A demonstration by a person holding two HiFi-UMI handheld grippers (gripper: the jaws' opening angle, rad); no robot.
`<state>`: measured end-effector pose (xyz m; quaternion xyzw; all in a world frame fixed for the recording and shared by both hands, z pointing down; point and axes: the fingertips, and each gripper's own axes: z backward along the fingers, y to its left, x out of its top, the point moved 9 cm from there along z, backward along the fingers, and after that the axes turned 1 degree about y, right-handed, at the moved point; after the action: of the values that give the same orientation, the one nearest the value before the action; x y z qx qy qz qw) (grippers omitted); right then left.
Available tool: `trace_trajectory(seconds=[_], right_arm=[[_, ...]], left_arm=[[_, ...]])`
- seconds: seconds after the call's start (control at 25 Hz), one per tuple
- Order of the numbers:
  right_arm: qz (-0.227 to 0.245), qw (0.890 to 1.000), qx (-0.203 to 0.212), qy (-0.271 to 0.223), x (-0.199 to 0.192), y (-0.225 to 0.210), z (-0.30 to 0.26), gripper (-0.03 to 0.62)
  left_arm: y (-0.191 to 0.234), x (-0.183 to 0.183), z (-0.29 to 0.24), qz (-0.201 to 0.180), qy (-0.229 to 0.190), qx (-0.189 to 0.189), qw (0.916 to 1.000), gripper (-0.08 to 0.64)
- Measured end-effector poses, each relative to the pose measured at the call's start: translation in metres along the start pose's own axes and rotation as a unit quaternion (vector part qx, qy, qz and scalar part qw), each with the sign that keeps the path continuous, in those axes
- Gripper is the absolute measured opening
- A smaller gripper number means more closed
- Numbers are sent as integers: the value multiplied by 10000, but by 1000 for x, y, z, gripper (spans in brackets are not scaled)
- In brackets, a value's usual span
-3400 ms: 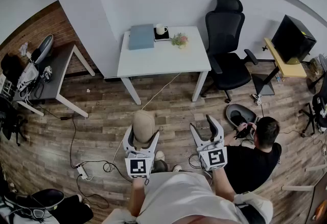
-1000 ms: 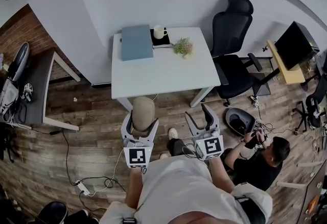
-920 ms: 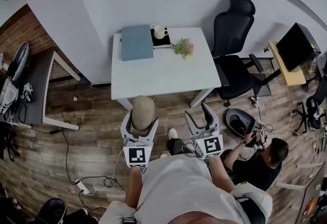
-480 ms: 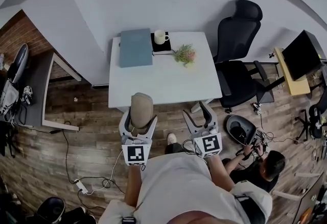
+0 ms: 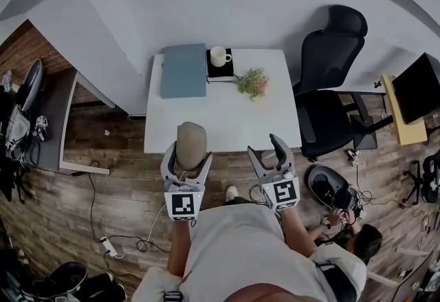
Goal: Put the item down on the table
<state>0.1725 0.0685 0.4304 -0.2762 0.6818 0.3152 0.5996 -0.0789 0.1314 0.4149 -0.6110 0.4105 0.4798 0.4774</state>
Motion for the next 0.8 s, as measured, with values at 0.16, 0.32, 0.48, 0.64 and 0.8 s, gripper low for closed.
trace_trajectory(seconds=[0.16,0.32,0.48,0.64,0.8], right_arm=[[-97,9999,43,109,-2,-16,-16,272],[-64,10000,42,52,3,-27,-28,273],[-52,10000,8,14,5,-36,-43,275],[10,10000,-13,26,4,-40,-56,275],[49,9999,-60,85,3,-44,-75,275]], left_arm=[[-1,1,-21,74,69,48,9999,399],[3,5,-39,66,41,71,9999,399],[10,7,-55,154,-7,118,9998,399],[20,0,-69,54,-112,89,9999,400],[35,-5,-87,125,-139,59,9998,399]])
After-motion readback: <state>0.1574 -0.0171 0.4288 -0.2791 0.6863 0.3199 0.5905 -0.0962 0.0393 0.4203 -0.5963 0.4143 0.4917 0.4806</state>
